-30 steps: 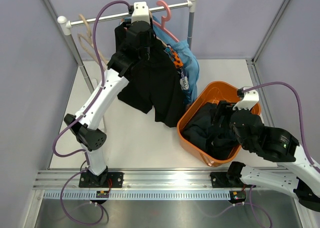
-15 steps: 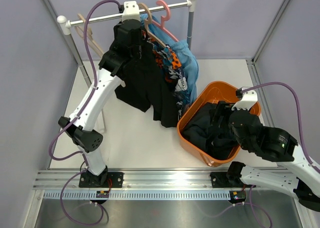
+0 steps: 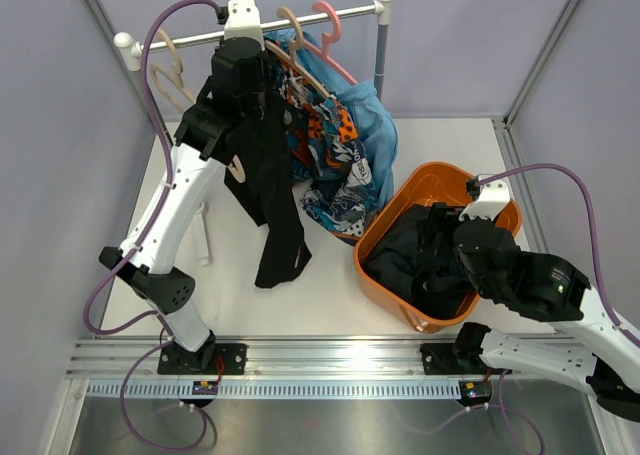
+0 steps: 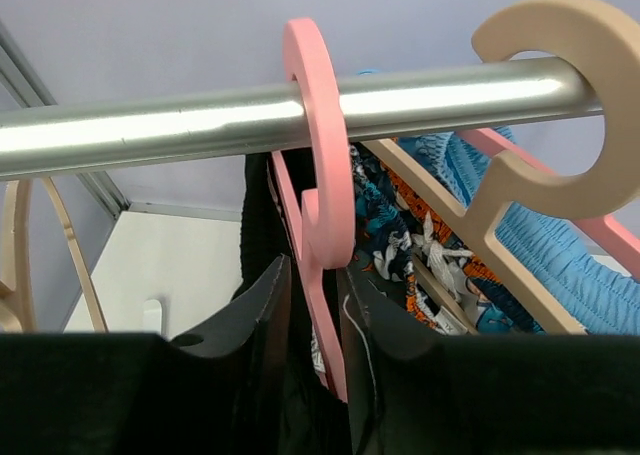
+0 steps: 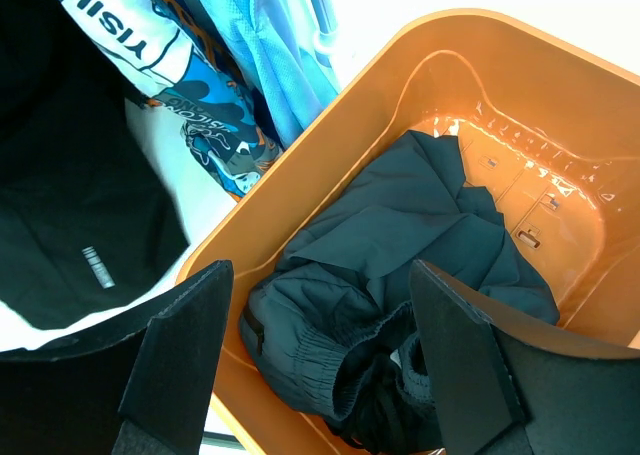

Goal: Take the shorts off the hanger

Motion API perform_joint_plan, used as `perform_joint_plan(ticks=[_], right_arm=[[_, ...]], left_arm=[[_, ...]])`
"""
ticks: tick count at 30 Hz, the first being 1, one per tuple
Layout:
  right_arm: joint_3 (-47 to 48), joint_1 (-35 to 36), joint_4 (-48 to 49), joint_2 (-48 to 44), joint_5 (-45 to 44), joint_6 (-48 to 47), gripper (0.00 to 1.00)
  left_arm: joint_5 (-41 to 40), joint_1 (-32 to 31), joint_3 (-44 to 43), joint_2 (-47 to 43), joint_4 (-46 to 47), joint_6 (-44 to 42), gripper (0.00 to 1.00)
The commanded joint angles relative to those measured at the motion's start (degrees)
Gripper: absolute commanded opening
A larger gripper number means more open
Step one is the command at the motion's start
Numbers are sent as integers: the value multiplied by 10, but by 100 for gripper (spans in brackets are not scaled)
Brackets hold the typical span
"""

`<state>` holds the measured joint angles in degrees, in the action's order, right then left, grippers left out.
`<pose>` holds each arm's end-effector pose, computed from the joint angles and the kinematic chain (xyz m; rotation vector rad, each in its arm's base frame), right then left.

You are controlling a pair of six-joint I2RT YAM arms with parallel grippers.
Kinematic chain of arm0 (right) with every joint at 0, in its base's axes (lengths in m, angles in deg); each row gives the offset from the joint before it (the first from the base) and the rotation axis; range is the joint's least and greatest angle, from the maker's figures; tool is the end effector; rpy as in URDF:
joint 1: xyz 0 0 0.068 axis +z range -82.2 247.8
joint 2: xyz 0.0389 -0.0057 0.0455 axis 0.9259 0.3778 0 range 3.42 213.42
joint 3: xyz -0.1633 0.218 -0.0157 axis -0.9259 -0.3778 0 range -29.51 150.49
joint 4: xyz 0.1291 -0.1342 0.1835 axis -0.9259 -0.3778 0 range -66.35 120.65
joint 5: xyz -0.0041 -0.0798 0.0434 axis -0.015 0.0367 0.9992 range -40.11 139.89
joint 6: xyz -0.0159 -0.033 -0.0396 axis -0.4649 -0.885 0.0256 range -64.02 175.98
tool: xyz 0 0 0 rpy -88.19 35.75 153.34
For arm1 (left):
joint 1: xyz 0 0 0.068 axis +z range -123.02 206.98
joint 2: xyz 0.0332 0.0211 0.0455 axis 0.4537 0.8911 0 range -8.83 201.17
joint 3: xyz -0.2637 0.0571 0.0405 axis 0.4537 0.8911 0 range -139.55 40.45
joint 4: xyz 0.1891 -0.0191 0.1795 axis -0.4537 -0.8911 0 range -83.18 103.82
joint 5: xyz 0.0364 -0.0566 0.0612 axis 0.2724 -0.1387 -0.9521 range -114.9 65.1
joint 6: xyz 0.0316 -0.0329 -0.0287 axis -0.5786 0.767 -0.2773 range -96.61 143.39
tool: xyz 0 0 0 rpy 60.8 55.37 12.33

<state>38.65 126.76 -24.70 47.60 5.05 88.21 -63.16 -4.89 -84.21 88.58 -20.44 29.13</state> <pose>0.0808 0.0854 0.4001 -0.0109 1.9550 0.2141 0.3051 -0.1638 0.5284 -0.1161 1.6632 0.0688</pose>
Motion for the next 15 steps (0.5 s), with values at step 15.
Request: perform_joint_plan(ticks=[15], right_arm=[[-2, -4, 6, -3, -9, 0, 79]], left_arm=[[31, 30, -43, 40, 16, 7, 41]])
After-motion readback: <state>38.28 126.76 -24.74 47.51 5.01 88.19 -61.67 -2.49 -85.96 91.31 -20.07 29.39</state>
